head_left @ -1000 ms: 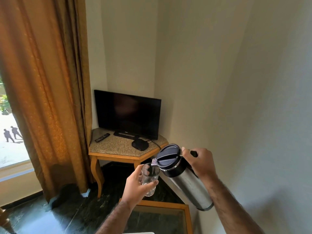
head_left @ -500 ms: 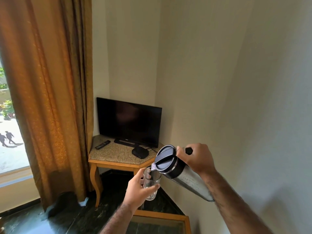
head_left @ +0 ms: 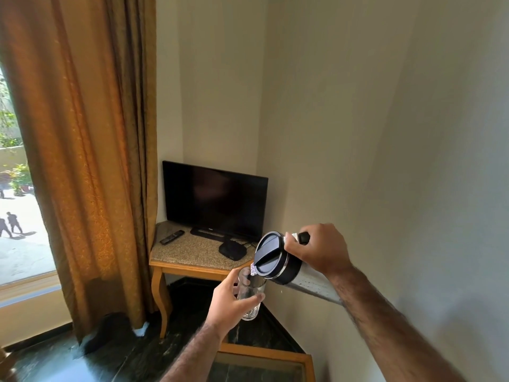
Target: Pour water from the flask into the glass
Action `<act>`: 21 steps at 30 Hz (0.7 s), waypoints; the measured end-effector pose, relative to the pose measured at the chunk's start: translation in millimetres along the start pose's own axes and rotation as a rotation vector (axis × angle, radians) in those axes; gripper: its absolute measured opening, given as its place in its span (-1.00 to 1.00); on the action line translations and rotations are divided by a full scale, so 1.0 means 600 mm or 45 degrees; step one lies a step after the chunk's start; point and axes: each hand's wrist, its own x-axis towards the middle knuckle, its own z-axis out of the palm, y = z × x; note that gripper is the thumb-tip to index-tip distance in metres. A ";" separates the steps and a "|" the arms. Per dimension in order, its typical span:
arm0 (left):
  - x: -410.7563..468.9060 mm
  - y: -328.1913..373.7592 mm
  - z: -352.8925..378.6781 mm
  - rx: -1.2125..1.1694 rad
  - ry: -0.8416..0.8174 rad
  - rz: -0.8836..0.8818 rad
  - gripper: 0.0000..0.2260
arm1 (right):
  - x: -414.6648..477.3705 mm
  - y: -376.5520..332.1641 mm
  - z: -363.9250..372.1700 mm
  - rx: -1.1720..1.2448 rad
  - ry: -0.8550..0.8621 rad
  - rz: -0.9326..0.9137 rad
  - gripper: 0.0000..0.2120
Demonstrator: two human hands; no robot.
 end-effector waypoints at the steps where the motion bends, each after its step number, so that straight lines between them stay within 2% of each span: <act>1: 0.002 0.001 0.000 0.006 0.002 -0.008 -0.48 | 0.002 -0.002 -0.001 -0.009 -0.001 -0.010 -0.44; 12: 0.005 -0.001 0.002 0.015 -0.001 -0.023 -0.43 | 0.014 -0.006 -0.005 0.008 0.027 -0.063 -0.46; 21: 0.005 0.001 0.001 0.053 -0.008 -0.033 -0.48 | 0.024 -0.013 -0.007 -0.076 0.013 -0.107 -0.47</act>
